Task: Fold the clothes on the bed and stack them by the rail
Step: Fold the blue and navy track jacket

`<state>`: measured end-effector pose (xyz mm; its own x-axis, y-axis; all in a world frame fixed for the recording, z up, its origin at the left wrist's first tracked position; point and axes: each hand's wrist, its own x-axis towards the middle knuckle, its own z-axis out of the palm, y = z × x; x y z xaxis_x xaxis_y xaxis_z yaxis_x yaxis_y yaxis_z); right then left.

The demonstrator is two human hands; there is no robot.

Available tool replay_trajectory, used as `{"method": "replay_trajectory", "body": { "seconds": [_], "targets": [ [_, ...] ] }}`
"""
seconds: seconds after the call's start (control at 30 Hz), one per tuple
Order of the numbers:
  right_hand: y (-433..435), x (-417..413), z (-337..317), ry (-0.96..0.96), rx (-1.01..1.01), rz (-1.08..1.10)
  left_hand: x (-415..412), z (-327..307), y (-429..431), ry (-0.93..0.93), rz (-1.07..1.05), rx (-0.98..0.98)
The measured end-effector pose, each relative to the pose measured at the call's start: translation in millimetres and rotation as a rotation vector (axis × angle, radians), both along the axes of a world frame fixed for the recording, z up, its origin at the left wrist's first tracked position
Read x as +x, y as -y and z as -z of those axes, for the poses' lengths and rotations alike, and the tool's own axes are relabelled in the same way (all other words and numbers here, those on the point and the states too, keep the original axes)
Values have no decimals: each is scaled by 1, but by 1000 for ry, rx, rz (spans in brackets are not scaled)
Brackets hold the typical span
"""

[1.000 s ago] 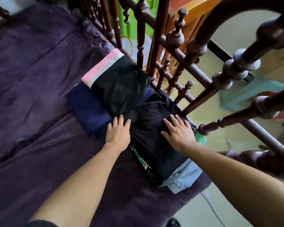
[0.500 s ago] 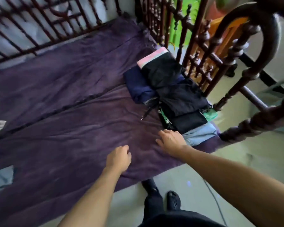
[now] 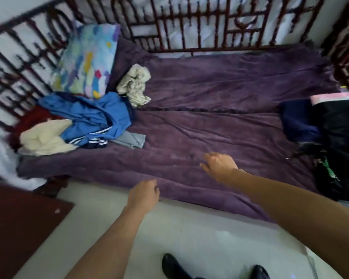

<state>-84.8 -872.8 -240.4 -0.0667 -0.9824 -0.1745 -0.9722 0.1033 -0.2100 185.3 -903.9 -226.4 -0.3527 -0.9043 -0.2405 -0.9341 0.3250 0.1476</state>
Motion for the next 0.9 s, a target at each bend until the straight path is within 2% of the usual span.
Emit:
{"method": "replay_trajectory", "body": {
  "seconds": [0.17, 0.3, 0.53, 0.9],
  "targets": [
    [74, 106, -13, 5, -35, -72, 124, -20, 53, 33, -80, -36],
    [119, 172, -18, 45, -48, -109, 189, -29, 92, 53, -118, -40],
    [206, 239, -2, 76, -12, -133, 260, -25, 167, 47, -155, 10],
    [400, 315, 57, 125, 182, -31, 335, -19, 378, 103, -165, 63]
  ]
}}
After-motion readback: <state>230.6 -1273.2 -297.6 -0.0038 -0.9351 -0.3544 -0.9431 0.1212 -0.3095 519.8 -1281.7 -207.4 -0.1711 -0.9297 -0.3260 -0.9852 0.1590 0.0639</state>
